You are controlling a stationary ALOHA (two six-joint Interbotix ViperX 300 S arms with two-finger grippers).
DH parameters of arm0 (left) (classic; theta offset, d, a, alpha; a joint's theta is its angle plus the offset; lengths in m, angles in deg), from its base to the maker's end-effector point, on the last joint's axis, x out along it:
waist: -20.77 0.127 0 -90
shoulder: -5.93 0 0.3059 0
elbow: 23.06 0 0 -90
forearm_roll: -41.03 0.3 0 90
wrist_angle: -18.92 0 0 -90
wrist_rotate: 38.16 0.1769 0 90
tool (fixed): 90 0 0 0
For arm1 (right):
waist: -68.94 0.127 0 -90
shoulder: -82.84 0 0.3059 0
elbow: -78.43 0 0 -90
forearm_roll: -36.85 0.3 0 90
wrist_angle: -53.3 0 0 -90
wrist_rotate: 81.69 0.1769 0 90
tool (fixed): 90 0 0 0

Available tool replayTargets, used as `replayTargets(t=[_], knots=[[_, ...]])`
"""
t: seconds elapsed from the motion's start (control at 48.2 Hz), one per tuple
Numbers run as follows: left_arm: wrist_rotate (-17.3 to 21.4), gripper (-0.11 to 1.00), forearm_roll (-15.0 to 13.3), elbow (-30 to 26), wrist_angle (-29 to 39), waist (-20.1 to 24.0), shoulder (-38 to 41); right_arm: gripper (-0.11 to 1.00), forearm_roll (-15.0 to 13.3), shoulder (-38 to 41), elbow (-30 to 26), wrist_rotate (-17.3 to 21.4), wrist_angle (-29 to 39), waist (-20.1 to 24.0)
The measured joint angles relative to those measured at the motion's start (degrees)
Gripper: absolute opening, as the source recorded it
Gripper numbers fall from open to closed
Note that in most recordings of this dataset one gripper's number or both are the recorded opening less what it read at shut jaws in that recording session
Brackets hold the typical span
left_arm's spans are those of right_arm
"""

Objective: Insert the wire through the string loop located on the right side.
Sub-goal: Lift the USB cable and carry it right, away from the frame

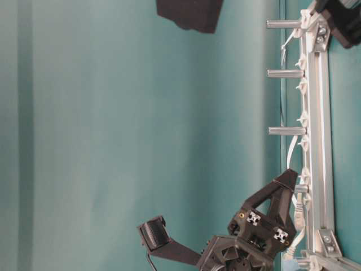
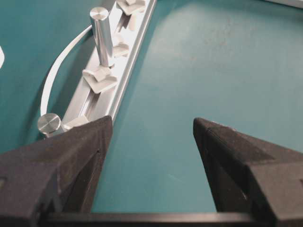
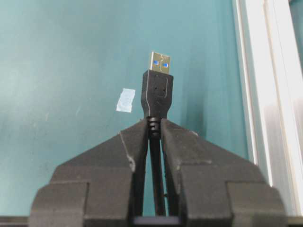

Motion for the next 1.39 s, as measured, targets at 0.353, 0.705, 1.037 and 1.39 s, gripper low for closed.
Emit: replayTargets(t=[0.353,0.705,1.037,1.39], knots=[[-0.1,0.73,0.0,0.0,0.0,-0.1,0.0,0.12,0.0,-0.1,0.0,0.0,0.3,0.0],[-0.1,0.73,0.0,0.0,0.4,-0.3,0.0,0.12,0.0,-1.7,0.4,-0.1,2.2,0.0],[-0.1,0.73,0.0,-1.1,1.6,-0.3,0.0,0.12,0.0,-8.3,6.6,-0.1,4.6,1.0],[-0.1,0.73,0.0,-3.7,4.8,-0.3,0.0,0.12,0.0,-16.9,15.1,-0.1,4.7,3.0]])
